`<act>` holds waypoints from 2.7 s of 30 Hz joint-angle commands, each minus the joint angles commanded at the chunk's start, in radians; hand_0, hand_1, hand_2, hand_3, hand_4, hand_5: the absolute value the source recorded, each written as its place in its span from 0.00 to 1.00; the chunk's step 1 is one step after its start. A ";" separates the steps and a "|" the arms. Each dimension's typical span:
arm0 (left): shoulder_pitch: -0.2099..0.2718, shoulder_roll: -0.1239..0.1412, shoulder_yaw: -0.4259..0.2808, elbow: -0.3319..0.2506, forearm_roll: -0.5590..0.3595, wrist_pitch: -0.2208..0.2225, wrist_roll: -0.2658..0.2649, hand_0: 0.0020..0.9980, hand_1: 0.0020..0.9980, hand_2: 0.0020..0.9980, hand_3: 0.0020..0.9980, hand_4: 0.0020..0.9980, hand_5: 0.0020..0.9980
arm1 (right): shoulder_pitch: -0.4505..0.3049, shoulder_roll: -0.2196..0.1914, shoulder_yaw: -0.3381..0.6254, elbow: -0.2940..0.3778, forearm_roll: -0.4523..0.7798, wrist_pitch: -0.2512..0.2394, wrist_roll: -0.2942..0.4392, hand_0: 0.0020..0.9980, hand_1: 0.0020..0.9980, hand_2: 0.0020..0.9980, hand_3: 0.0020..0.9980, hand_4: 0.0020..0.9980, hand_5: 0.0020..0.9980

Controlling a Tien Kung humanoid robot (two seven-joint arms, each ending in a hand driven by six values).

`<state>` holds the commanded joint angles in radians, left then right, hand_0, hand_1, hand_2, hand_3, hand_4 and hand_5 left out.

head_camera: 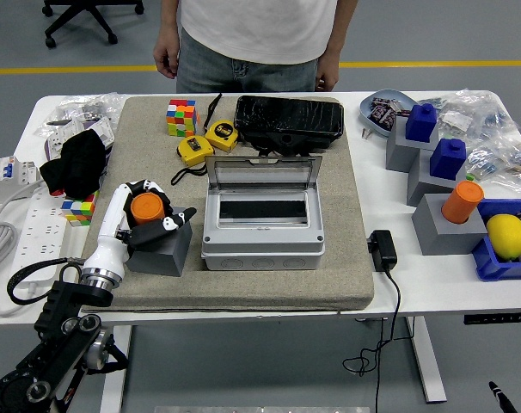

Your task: Fetch the battery,place it into the box,close the lid of the box

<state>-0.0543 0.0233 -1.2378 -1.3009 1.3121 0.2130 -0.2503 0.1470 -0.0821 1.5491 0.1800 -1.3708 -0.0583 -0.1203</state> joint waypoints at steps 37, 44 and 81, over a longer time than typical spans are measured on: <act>-0.048 0.027 -0.013 -0.045 -0.055 0.065 0.020 0.05 0.00 0.00 0.00 1.00 0.06 | 0.002 -0.004 -0.003 0.000 0.002 -0.001 -0.001 0.72 0.66 0.69 0.74 1.00 1.00; -0.063 0.057 0.031 -0.112 0.061 0.113 0.027 0.05 0.00 0.00 0.00 1.00 0.07 | 0.003 -0.005 -0.002 0.000 0.003 -0.001 -0.002 0.72 0.66 0.69 0.74 1.00 1.00; -0.300 0.088 0.553 -0.077 0.545 0.236 0.051 0.05 0.00 0.00 0.00 0.93 0.25 | 0.011 -0.011 -0.017 0.000 -0.006 0.001 -0.006 0.72 0.66 0.69 0.74 1.00 1.00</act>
<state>-0.3539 0.1114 -0.6852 -1.3777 1.8568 0.4494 -0.1997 0.1579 -0.0935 1.5319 0.1800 -1.3767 -0.0578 -0.1261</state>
